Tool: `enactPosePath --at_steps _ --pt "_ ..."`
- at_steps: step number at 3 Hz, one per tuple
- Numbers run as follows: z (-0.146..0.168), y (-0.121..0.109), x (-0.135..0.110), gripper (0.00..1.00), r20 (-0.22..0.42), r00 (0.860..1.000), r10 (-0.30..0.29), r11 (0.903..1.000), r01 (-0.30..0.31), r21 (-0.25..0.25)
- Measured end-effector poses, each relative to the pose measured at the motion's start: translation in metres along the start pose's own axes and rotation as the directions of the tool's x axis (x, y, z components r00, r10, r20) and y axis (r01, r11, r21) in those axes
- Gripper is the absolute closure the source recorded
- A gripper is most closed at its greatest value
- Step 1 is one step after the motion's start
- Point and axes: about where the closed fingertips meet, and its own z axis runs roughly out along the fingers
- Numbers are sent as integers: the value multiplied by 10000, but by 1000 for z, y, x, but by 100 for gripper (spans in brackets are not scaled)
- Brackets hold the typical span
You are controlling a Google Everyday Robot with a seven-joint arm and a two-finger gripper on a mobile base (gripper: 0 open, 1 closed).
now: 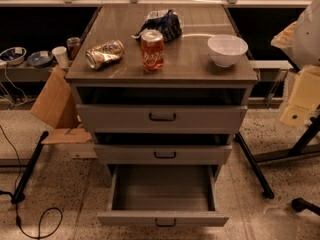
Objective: Close bottom drawer
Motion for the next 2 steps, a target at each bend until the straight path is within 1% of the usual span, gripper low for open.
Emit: enactPosePath --at_steps 1,2 --pt "0 0 0 0 0 10000 0 10000 0 0" --pt "21 12 9 0 -13 9995 313 9988 -313 -373"
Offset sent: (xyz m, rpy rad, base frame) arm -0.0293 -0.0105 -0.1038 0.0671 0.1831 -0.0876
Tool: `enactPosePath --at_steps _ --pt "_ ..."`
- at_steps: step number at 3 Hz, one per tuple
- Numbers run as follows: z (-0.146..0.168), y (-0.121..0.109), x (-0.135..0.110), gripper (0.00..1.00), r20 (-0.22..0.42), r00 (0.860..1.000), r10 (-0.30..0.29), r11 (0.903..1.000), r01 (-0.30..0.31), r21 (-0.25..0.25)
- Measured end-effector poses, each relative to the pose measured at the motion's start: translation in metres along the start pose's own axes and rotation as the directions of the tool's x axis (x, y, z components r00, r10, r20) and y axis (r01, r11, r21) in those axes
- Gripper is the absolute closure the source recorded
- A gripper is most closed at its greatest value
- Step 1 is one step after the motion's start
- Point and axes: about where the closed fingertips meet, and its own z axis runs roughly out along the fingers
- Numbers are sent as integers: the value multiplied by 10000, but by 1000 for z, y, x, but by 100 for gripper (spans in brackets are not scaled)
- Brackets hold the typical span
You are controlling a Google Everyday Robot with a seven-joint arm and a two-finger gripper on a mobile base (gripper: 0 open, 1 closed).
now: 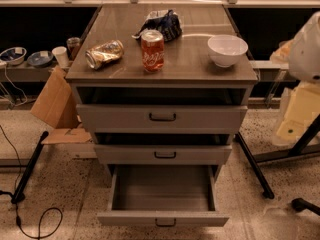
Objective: Close bottom drawer
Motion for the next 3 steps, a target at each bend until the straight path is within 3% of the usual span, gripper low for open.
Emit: enactPosePath --at_steps 1,2,3 --pt "57 30 18 0 -54 9975 698 9927 -700 -978" --pt "117 67 29 0 -32 9904 1383 9721 -1364 -1910" --pt "182 106 30 0 21 9717 2361 9277 -2248 -2979"
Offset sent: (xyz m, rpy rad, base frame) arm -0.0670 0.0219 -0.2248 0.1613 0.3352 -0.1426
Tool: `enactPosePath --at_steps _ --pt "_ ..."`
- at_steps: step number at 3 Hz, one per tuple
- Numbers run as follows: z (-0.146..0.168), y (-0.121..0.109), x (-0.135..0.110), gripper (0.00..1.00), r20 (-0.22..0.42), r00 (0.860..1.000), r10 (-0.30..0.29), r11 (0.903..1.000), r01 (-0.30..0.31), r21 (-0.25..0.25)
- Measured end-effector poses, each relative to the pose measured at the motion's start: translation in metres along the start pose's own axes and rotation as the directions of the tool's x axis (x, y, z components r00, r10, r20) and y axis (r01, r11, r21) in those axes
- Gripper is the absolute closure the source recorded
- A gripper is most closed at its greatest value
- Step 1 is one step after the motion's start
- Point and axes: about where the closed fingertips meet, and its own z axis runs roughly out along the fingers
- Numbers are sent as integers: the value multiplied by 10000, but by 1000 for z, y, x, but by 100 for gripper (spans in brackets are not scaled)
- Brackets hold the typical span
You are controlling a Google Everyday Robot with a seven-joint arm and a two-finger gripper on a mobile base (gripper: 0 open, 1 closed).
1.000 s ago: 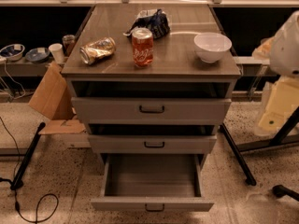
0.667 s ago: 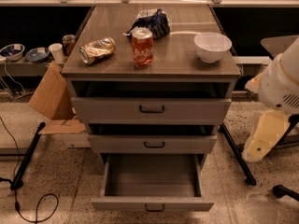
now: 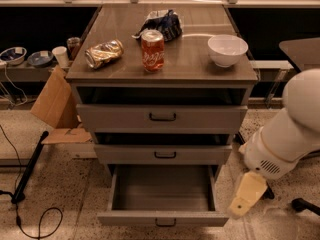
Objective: Close bottom drawer
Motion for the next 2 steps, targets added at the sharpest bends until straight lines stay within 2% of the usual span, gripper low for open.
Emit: enactPosePath --at_steps 1,2 --pt "102 26 -4 0 1043 9834 1483 9784 -1305 -1603" --pt "176 41 -11 0 1622 9542 2515 9449 -2058 -2544"
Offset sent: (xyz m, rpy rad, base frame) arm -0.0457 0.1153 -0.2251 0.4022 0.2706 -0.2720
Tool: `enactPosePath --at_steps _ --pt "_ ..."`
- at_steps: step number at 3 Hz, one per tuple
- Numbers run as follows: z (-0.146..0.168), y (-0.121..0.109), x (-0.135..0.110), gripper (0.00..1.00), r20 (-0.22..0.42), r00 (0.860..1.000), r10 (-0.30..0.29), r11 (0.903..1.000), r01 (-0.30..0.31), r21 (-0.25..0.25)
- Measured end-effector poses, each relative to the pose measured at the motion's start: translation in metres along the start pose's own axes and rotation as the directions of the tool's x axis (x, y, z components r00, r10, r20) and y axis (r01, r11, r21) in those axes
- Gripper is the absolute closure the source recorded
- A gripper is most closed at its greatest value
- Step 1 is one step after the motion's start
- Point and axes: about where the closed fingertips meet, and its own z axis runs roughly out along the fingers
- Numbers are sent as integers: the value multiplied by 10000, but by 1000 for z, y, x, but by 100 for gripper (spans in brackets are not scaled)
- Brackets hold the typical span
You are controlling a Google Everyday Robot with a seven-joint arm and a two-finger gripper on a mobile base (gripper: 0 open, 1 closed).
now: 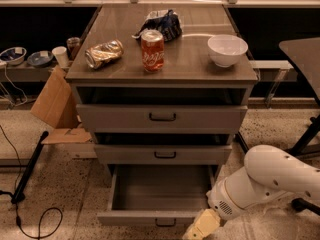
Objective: Close bottom drawer
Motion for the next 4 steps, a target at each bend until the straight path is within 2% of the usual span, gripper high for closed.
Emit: enactPosePath --at_steps 1,2,3,4 --pt "0 0 0 0 0 10000 1 10000 -1 0" --pt "24 -17 8 0 -246 9970 729 9973 -731 -104" --pt "77 -45 26 0 -321 9846 1719 9817 -1740 -773" --pt "158 -83 46 0 -232 9515 3067 9402 -3066 -1483"
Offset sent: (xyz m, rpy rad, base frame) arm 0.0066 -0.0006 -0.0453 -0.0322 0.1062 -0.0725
